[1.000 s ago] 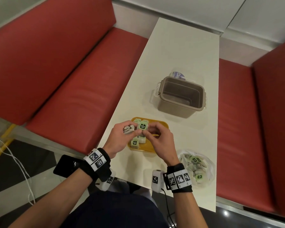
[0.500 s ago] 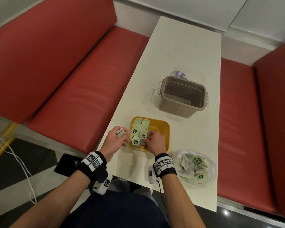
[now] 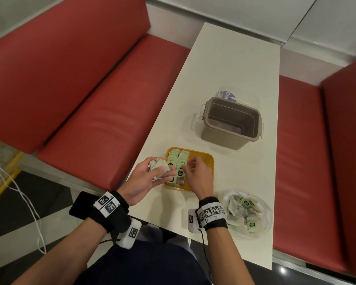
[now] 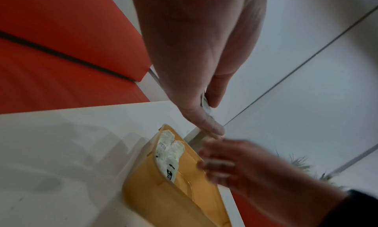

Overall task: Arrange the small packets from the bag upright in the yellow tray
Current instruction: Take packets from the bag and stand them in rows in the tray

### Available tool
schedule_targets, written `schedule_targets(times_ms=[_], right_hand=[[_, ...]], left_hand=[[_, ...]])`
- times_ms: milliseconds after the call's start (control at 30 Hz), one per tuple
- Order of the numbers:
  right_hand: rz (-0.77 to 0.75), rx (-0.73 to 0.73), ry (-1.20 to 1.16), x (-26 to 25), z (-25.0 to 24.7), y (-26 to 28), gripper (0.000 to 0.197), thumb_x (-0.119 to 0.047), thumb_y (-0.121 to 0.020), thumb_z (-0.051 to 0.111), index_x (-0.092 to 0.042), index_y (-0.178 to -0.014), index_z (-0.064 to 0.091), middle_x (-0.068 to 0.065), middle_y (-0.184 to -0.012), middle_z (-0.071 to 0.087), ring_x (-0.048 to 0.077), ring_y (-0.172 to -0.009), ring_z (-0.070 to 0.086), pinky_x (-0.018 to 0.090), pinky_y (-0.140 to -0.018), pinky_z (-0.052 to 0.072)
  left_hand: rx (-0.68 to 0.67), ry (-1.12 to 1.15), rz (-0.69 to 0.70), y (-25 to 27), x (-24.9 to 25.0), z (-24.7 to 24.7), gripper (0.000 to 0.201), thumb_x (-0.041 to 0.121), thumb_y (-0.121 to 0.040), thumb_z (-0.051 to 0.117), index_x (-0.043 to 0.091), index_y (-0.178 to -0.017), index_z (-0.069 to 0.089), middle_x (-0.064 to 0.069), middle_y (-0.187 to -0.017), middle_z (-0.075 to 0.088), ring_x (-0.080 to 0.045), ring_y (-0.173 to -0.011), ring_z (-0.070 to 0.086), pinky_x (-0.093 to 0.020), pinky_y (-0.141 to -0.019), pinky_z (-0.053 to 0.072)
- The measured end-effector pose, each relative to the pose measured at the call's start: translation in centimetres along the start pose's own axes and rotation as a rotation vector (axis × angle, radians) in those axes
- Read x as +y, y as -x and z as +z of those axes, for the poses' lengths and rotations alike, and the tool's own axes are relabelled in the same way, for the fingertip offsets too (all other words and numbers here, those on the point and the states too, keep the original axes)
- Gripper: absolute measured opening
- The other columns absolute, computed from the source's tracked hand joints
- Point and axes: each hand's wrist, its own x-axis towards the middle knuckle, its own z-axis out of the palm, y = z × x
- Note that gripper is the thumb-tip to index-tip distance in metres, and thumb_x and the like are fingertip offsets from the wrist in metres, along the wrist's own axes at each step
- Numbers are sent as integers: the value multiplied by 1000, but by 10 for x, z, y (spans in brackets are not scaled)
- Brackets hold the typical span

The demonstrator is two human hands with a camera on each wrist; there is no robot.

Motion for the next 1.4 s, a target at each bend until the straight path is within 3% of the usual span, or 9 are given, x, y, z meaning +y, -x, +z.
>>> schedule_targets(times_ms=[67, 167, 300, 433, 567, 800, 900, 1133, 1400], right_hand=[[-95, 35, -183, -18, -20, 8, 12, -29, -100, 77, -27, -99, 65, -14, -94, 73, 6, -85, 70, 35, -79, 61], [-303, -41, -332, -47, -48, 30, 15, -21, -96, 80, -27, -99, 67, -14, -101, 73, 11, -90, 71, 27, -74, 58], [-579, -130, -98, -55, -51, 47, 38, -36, -83, 91, -31, -109, 64, -12, -111, 60, 10, -100, 60, 26, -83, 52], [-631, 15, 44, -49, -35, 50, 32, -37, -89, 86, -25, -110, 65, -9, -117, 60, 17, -101, 56, 38, -82, 52], [-673, 70, 13, -43, -34, 47, 12, -28, -96, 82, -25, -105, 75, -13, -116, 69, 12, -104, 55, 37, -85, 52], [-637, -45, -94, -41, -44, 43, 10, -31, -93, 87, -29, -95, 77, -20, -124, 71, 3, -112, 56, 37, -93, 52], [-595, -109, -188, -44, -52, 43, 11, -28, -92, 88, -27, -93, 77, -20, -120, 74, -1, -117, 62, 38, -99, 52], [-282, -31, -534, -49, -65, 39, 8, -20, -99, 81, -19, -101, 72, -7, -98, 78, 18, -94, 76, 34, -84, 63], [-144, -22, -531, -43, -56, 35, 19, -27, -94, 86, -24, -107, 73, -8, -99, 79, 10, -92, 77, 31, -84, 64]], left_hand=[[-10, -2, 10, 2, 3, 4, 25, 2, -107, 60, 3, -131, 51, -30, -129, 71, -44, -122, 71, -47, -107, 58], [23, 16, 6, 1, 5, 8, 21, 5, -105, 64, 8, -122, 51, -29, -127, 72, -44, -117, 73, -46, -104, 60], [58, 26, -15, -1, 8, 13, 30, 20, -100, 71, 15, -121, 50, -23, -123, 75, -40, -111, 74, -46, -101, 57], [56, 0, -16, -1, 9, 20, 27, 32, -98, 72, 14, -112, 58, -14, -108, 74, -30, -101, 70, -45, -94, 55], [69, 6, -17, -4, 8, 20, 32, 37, -101, 71, 12, -115, 57, -18, -114, 73, -35, -108, 65, -52, -105, 51], [54, -13, -38, -1, 11, 23, 35, 44, -106, 60, 11, -117, 55, -11, -100, 75, -21, -92, 76, -41, -93, 59], [61, 24, -74, -3, 9, 18, 36, 46, -107, 60, 12, -117, 55, -26, -115, 72, -35, -109, 77, -42, -94, 62], [34, -48, -81, -1, 7, 15, 49, 51, -107, 57, 10, -132, 65, -16, -125, 75, -24, -91, 71, -32, -77, 59], [26, -182, 41, -3, -1, 24, 32, 20, -103, 72, -5, -122, 65, -13, -105, 76, -18, -75, 59, -25, -67, 51]])
